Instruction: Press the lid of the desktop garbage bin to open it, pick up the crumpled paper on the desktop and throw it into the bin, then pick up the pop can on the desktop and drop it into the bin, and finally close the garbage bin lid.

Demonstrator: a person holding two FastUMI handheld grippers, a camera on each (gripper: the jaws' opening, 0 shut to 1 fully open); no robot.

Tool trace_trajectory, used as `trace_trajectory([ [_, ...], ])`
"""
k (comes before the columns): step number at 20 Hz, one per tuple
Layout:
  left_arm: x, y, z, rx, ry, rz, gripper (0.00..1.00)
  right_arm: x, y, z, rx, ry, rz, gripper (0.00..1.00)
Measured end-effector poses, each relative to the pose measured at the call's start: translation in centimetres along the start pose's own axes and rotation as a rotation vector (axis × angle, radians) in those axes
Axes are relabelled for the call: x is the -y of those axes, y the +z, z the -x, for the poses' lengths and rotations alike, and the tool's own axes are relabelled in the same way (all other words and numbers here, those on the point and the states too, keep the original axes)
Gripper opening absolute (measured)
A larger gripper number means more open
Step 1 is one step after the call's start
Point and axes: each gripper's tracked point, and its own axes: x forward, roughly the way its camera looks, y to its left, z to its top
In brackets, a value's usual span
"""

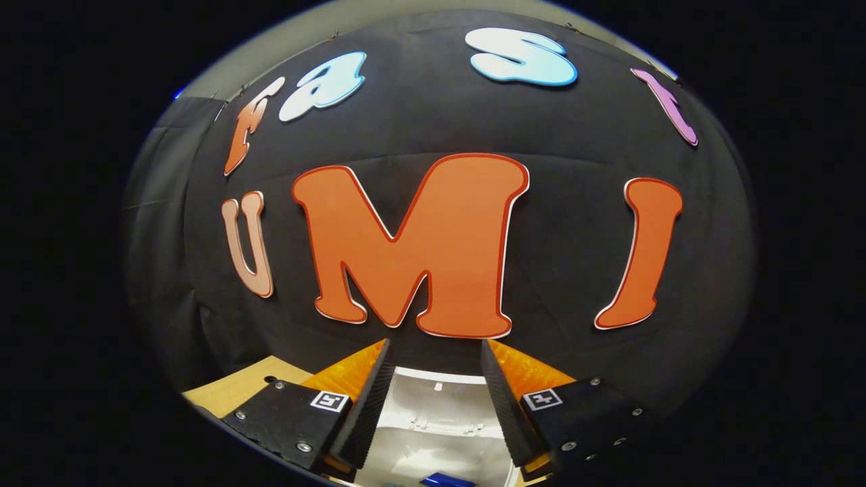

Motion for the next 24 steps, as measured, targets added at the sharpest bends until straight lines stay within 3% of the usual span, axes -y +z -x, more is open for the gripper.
trace_trajectory([
  [4, 0.0, -0.1, 0.3, -0.004, -0.012, -0.015, 1.00, -1.1, -2.2, 1.6, -0.081, 0.035, -0.024, 0.78],
  [11, -0.1, -0.4, 0.3, -0.015, -0.033, -0.013, 1.00, -1.7, -5.1, 4.0, -0.148, 0.016, 0.015, 0.78],
  [24, 0.4, -1.3, 0.2, -0.040, -0.086, -0.032, 1.00, -2.7, -12.1, 8.0, -0.291, 0.003, -0.029, 0.80],
])
